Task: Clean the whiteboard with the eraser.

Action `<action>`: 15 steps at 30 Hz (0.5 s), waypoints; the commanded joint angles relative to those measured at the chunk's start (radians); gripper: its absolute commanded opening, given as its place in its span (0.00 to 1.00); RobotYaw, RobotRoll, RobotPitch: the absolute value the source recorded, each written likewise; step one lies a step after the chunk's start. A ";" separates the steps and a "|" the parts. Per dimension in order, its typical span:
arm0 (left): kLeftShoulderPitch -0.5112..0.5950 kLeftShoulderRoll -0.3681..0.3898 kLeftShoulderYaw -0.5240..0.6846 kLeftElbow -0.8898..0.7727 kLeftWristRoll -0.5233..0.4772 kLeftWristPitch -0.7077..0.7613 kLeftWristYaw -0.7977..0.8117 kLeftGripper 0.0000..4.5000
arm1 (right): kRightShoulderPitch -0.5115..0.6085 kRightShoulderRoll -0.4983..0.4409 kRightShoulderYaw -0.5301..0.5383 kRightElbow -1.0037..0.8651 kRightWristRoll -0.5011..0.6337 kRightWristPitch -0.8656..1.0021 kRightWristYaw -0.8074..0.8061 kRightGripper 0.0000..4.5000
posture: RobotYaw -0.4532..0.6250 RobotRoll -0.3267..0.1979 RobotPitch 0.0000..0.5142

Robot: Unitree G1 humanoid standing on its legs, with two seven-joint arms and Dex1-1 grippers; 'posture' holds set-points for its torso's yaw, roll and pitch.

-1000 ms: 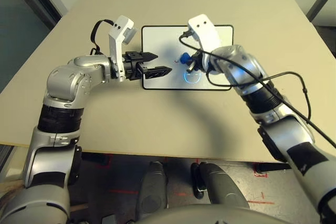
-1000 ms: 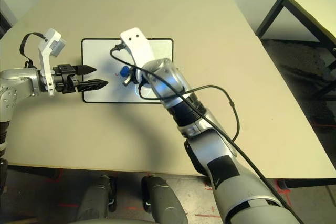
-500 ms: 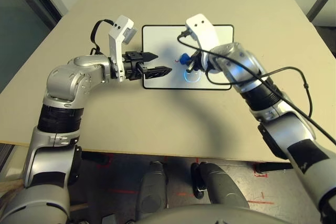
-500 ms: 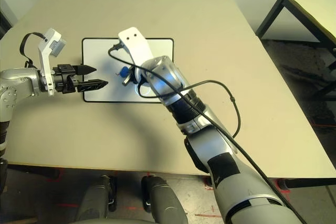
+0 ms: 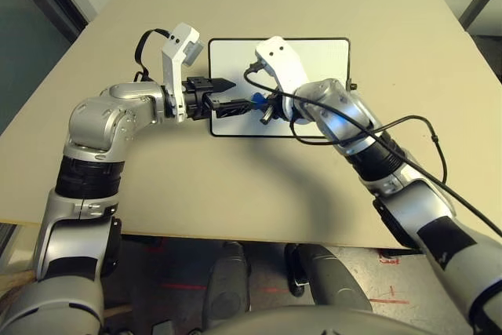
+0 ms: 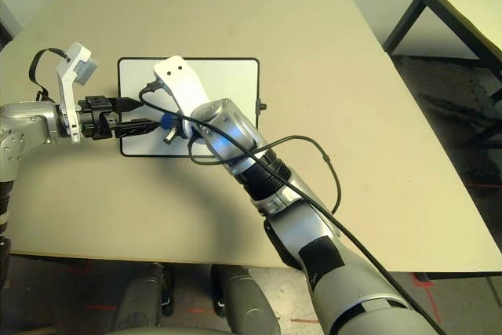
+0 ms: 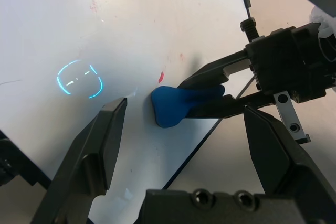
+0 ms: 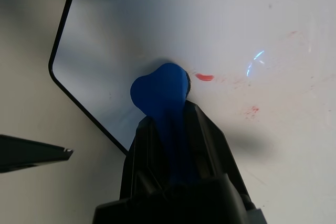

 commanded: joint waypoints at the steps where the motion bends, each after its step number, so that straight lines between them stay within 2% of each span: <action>1: 0.004 0.010 0.004 -0.005 0.001 0.006 0.000 1.00 | -0.023 -0.020 -0.029 0.099 -0.005 -0.028 -0.009 0.14 | 0.40 0.62 0.29; 7: 0.000 0.005 0.002 -0.001 0.002 0.004 0.002 1.00 | -0.121 -0.042 -0.116 0.245 -0.006 -0.110 -0.034 0.14 | 0.39 0.62 0.28; 10: -0.003 0.001 0.002 0.001 0.001 0.003 0.004 1.00 | -0.101 -0.042 -0.107 0.245 -0.007 -0.109 -0.034 0.14 | 0.39 0.62 0.28; 15: -0.010 0.002 0.000 0.004 0.002 0.004 0.002 1.00 | -0.014 -0.040 -0.046 0.138 -0.002 -0.045 -0.017 0.14 | 0.39 0.62 0.29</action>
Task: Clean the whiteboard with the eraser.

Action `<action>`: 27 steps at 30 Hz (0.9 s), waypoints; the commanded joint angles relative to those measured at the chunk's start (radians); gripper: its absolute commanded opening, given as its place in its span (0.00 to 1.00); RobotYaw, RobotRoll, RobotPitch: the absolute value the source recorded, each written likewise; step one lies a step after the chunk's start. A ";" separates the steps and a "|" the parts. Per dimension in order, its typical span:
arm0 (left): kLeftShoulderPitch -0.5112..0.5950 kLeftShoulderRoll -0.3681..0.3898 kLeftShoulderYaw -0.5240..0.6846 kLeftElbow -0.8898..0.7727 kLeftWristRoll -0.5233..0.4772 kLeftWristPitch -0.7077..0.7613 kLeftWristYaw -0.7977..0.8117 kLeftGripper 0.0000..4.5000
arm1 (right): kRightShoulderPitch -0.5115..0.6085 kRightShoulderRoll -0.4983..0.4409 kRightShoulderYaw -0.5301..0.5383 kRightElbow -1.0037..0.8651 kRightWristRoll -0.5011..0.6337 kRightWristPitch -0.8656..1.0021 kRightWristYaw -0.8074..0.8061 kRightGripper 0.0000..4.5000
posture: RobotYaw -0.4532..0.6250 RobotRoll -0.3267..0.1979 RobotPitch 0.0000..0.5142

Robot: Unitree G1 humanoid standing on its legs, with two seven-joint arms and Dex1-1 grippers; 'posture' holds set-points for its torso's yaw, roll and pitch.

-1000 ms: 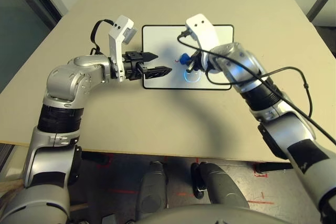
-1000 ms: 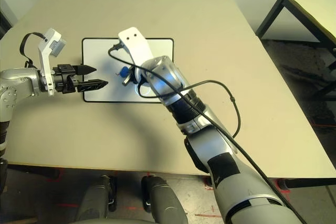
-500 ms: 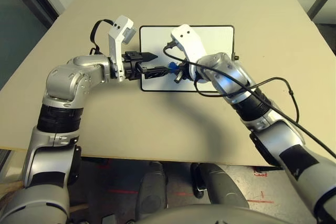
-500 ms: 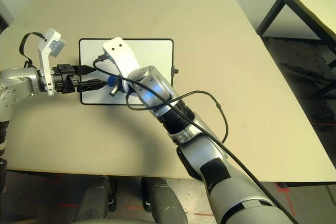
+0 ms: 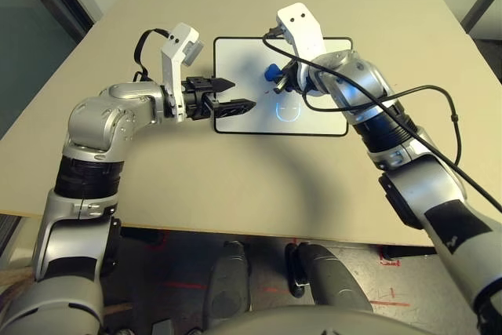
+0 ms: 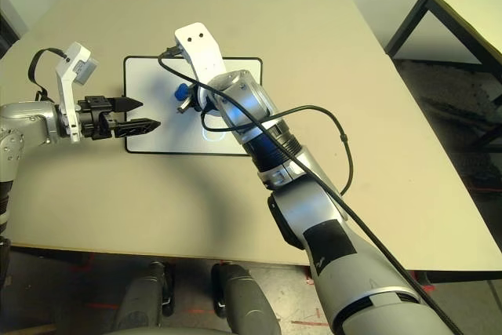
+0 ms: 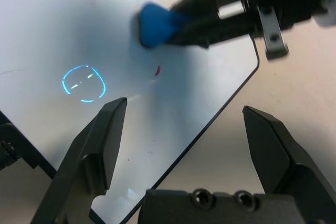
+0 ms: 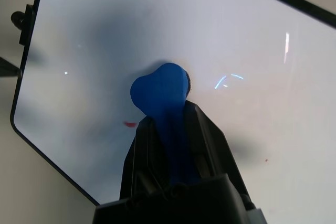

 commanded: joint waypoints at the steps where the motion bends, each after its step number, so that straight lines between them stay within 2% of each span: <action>1: -0.009 0.004 0.000 0.004 0.002 0.005 -0.002 1.00 | 0.083 0.001 0.070 -0.032 -0.006 0.081 0.008 0.14 | 0.39 0.62 0.29; 10: -0.016 0.007 -0.003 0.007 0.002 0.007 -0.006 1.00 | 0.141 0.005 0.105 -0.098 -0.005 0.122 0.003 0.14 | 0.39 0.62 0.29; 22: -0.008 0.010 -0.004 0.008 0.005 0.001 -0.011 1.00 | -0.006 -0.025 -0.040 0.077 -0.010 0.025 -0.039 0.14 | 0.39 0.62 0.29; 27: -0.011 0.010 -0.006 0.014 0.007 -0.002 -0.016 1.00 | 0.004 -0.013 -0.033 0.043 -0.004 0.047 -0.038 0.14 | 0.39 0.62 0.28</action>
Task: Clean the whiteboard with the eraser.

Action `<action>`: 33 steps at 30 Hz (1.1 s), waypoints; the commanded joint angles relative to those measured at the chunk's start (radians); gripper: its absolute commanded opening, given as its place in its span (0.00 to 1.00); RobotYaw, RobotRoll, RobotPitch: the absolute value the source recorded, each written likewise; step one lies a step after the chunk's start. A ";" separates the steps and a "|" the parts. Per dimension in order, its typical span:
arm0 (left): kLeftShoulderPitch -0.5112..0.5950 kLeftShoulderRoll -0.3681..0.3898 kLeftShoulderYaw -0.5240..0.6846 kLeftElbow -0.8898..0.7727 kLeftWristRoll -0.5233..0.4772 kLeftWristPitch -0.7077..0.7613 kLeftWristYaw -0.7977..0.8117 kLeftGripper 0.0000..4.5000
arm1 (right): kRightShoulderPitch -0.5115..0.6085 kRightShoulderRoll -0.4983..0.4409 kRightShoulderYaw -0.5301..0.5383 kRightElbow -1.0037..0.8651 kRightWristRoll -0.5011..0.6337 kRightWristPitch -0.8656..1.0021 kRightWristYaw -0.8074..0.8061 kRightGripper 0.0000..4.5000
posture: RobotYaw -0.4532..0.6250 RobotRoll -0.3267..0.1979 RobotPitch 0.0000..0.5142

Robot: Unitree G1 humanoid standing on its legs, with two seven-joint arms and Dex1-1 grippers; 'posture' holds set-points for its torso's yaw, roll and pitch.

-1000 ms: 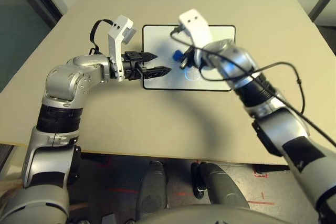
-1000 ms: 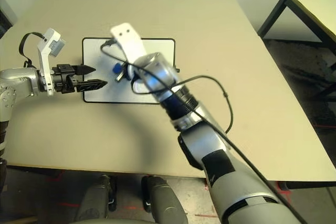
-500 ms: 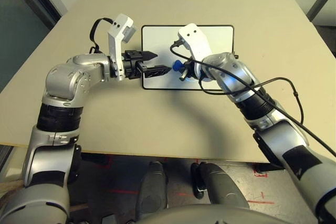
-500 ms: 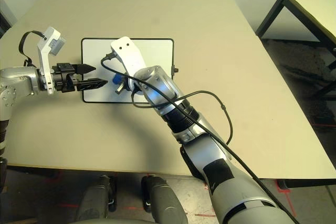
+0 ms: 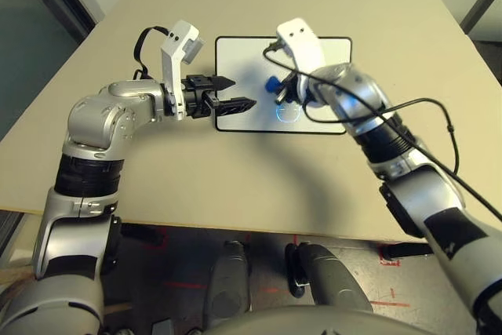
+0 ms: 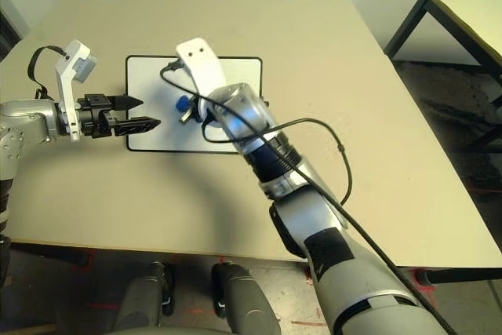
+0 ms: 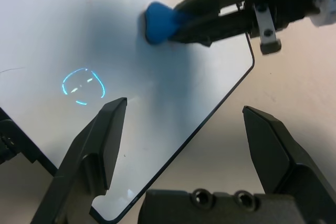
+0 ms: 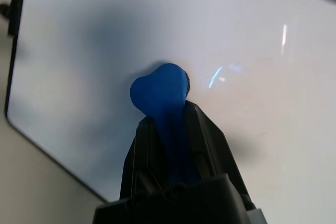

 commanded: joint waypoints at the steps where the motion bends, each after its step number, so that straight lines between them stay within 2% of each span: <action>1: -0.003 0.007 -0.006 0.009 0.007 -0.002 -0.007 1.00 | 0.052 0.010 0.031 -0.040 -0.009 0.063 -0.012 0.14 | 0.39 0.62 0.28; 7: -0.009 0.007 -0.009 0.012 0.007 -0.001 -0.009 1.00 | 0.166 0.029 0.140 -0.210 0.010 0.163 0.007 0.14 | 0.39 0.62 0.28; 12: -0.010 0.007 -0.011 0.012 0.008 -0.002 -0.011 1.00 | 0.187 0.034 0.154 -0.213 0.008 0.164 0.004 0.14 | 0.39 0.62 0.27; 20: -0.006 0.006 -0.013 0.009 0.009 -0.001 -0.012 1.00 | 0.025 0.029 -0.003 -0.011 0.000 0.033 -0.043 0.14 | 0.39 0.62 0.27; 24: -0.006 0.005 -0.015 0.011 0.010 -0.003 -0.014 1.00 | -0.012 0.042 -0.038 0.029 0.001 0.007 -0.060 0.14 | 0.39 0.62 0.27; 33: -0.008 0.009 -0.015 0.017 0.010 -0.003 -0.021 1.00 | 0.140 0.068 0.089 -0.167 0.016 0.132 -0.029 0.14 | 0.39 0.62 0.28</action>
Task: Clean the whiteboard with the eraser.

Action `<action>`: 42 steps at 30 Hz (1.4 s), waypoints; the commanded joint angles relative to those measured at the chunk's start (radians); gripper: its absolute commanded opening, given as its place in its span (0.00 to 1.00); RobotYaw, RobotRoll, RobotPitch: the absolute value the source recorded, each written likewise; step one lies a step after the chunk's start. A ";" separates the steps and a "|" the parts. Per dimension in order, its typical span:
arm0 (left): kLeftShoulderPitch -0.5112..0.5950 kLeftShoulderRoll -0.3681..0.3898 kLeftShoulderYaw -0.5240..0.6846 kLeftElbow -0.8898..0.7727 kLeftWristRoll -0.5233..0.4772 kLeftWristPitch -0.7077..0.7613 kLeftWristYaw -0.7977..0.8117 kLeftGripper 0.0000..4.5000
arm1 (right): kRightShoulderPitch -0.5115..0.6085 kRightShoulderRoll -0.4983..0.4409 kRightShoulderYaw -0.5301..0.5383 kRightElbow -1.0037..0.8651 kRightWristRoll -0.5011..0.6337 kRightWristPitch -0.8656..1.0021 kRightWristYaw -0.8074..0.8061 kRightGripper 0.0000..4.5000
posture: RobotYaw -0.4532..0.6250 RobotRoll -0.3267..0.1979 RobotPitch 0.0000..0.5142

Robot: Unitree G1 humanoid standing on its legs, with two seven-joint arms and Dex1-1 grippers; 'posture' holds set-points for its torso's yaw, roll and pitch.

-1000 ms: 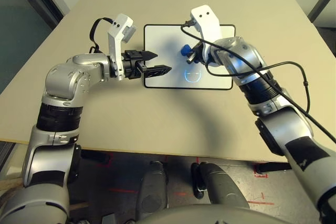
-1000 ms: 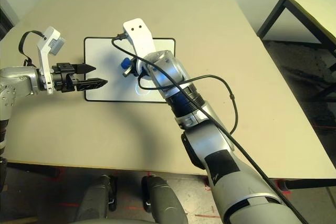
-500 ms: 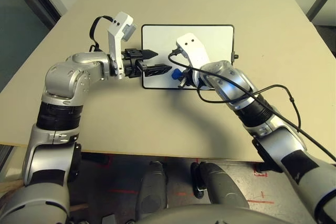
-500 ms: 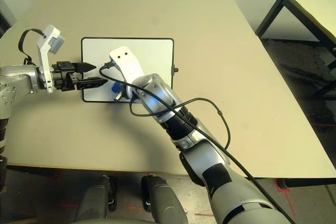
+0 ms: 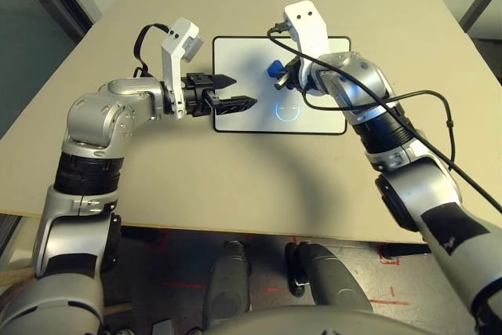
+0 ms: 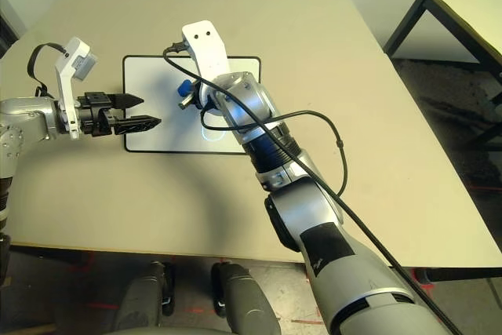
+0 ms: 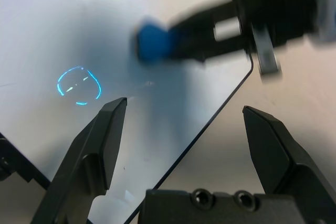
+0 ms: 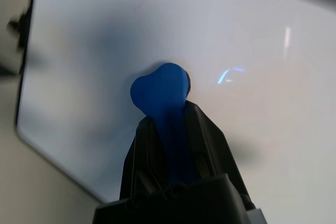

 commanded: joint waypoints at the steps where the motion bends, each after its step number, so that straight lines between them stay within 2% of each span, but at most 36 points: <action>1: 0.004 0.008 -0.012 0.007 0.008 0.000 -0.008 1.00 | 0.068 0.000 0.071 -0.052 0.009 0.070 0.013 0.14 | 0.39 0.62 0.29; 5: 0.006 0.010 -0.011 0.006 0.009 0.002 -0.009 1.00 | 0.094 -0.009 0.094 -0.073 0.008 0.084 0.022 0.14 | 0.39 0.62 0.29; 8: 0.006 0.010 -0.012 0.004 0.008 0.005 -0.008 1.00 | 0.080 -0.015 0.073 -0.050 0.004 0.072 0.018 0.14 | 0.39 0.62 0.30; 16: 0.006 0.009 -0.012 0.000 0.007 0.009 -0.005 1.00 | -0.073 -0.062 -0.091 0.111 -0.004 0.003 -0.025 0.13 | 0.38 0.62 0.30; 19: 0.007 0.009 -0.011 -0.002 0.006 0.011 -0.004 1.00 | -0.106 -0.088 -0.118 0.132 -0.004 -0.006 -0.030 0.13 | 0.38 0.62 0.30; 23: 0.004 0.007 -0.013 -0.003 0.006 0.012 -0.003 1.00 | -0.076 -0.096 -0.098 0.085 0.000 0.025 -0.023 0.13 | 0.38 0.62 0.30; 34: 0.001 0.009 -0.015 -0.002 0.006 0.014 -0.007 1.00 | 0.117 -0.054 0.041 -0.154 0.032 0.174 -0.014 0.13 | 0.38 0.62 0.30; 38: 0.003 0.011 -0.015 0.000 0.008 0.011 -0.009 1.00 | 0.137 -0.057 0.066 -0.159 0.038 0.168 -0.009 0.13 | 0.38 0.62 0.30; 42: 0.004 0.012 -0.015 0.003 0.009 0.008 -0.010 1.00 | 0.101 -0.065 0.038 -0.107 0.034 0.131 -0.012 0.13 | 0.38 0.62 0.30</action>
